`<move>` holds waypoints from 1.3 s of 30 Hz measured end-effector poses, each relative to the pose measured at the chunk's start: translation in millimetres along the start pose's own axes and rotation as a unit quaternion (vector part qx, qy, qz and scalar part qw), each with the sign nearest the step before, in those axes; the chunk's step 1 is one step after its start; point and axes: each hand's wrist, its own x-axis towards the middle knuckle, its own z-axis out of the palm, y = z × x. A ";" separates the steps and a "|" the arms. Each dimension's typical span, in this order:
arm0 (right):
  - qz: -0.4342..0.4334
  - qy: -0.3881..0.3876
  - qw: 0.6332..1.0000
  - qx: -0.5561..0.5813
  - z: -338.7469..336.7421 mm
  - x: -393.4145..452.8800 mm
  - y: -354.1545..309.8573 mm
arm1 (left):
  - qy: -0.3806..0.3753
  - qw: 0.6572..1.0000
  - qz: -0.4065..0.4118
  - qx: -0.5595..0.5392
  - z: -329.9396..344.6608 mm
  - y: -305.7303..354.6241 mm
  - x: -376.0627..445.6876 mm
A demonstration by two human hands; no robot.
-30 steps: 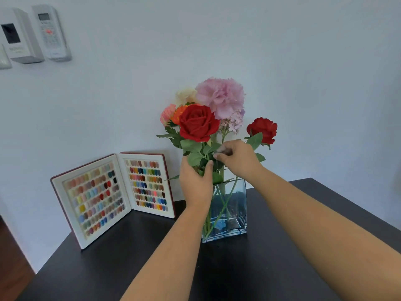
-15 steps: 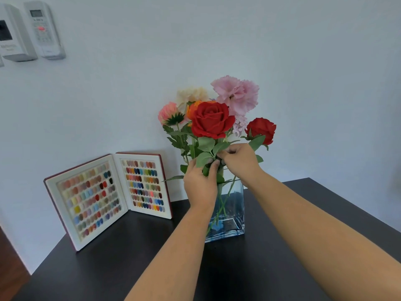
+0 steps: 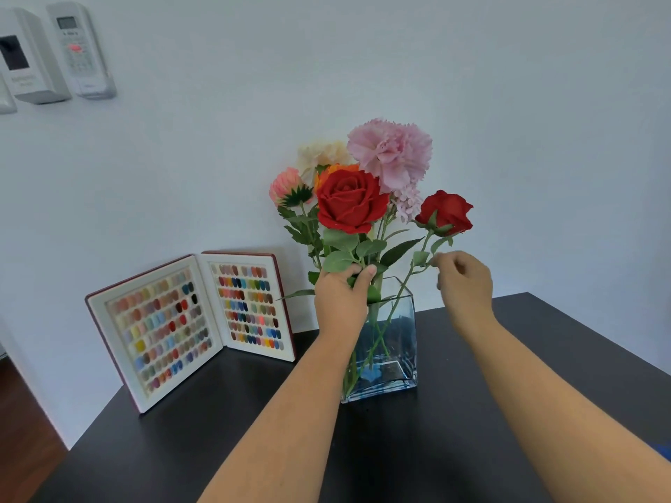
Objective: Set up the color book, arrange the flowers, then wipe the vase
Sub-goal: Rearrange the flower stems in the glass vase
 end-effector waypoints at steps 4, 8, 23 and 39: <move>0.137 -0.120 0.983 0.011 3.0 3.2 23.7 | -0.005 1.000 -0.013 -0.014 0.9 3.3 0.5; 0.097 -0.231 0.968 -0.011 20.0 5.1 20.5 | -0.002 1.000 -0.022 -0.019 0.1 6.4 -0.5; -0.144 -0.188 0.954 -0.184 19.8 29.7 -51.9 | -0.055 0.997 -0.011 0.045 -8.6 9.0 12.4; -0.116 -0.156 0.968 -0.159 23.1 -14.8 -5.6 | 0.072 0.997 -0.016 -0.033 2.2 6.8 -7.3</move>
